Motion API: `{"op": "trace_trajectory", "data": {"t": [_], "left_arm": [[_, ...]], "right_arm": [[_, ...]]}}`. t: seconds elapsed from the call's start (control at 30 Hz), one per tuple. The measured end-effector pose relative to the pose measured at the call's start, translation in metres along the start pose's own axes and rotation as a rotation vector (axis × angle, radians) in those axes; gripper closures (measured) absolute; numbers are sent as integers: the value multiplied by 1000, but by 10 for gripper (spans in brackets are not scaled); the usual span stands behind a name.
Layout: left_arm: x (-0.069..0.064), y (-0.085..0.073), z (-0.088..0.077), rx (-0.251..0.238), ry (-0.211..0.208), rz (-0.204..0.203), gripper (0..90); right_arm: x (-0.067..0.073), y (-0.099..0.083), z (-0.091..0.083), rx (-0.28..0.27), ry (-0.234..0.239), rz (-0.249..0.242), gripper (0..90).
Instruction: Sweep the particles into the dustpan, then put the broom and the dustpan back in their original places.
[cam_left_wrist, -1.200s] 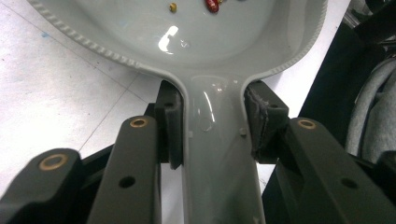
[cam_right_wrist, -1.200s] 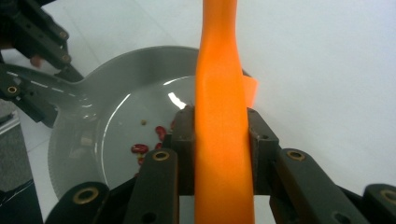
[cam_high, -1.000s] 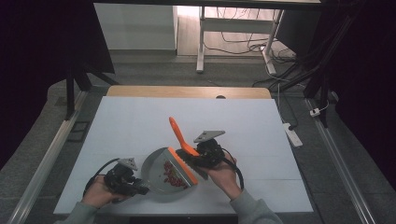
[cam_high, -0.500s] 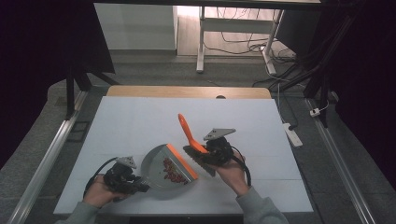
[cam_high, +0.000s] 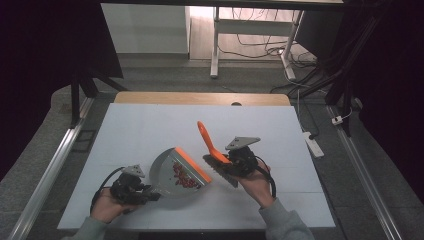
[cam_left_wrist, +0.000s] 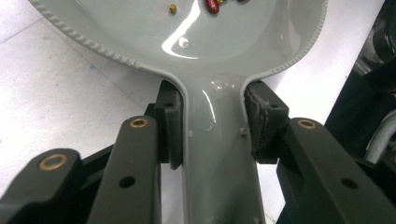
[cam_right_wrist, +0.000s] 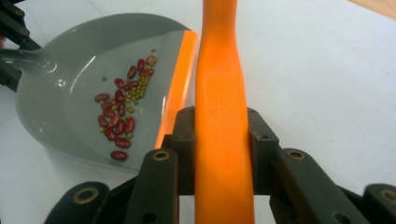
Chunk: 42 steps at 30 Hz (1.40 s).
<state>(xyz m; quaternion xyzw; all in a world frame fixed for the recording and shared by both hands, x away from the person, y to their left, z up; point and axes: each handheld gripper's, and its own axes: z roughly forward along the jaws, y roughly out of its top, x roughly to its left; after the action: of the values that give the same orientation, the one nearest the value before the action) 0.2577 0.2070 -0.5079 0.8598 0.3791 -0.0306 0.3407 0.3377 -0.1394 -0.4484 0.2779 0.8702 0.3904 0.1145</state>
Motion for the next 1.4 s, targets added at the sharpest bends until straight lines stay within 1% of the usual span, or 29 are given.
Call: {"op": "trace_trajectory", "data": {"t": [0.23,0.3,0.43,0.57,0.77,0.8,0.9,0.97,1.13,1.4], "left_arm": [[1,-1,0,-13,7,-24,618],[1,-2,-1,-17,10,-39,618],[2,-3,-2,-33,20,-60,617],[1,-4,-4,-54,42,-79,618],[2,-5,-5,-67,51,-97,617],[1,-5,-5,-76,53,-108,618],[2,-6,-6,-79,60,-118,618],[3,-7,-7,-90,67,-131,617],[4,-7,-9,-112,88,-156,617],[5,-7,-9,-125,109,-177,617]], "right_arm": [[-8,-7,-13,-3,-20,-1,710],[-10,-10,-17,-2,-29,-4,710],[-16,-16,-25,-5,-31,2,710],[-22,-21,-31,-7,-25,8,710],[-27,-27,-36,-5,-25,23,710],[-28,-27,-37,-7,-26,22,710],[-29,-29,-39,-5,-22,22,710],[-30,-29,-40,-7,-17,21,710],[-36,-31,-41,-8,-5,26,710],[-47,-34,-43,-9,-7,62,710]]}}
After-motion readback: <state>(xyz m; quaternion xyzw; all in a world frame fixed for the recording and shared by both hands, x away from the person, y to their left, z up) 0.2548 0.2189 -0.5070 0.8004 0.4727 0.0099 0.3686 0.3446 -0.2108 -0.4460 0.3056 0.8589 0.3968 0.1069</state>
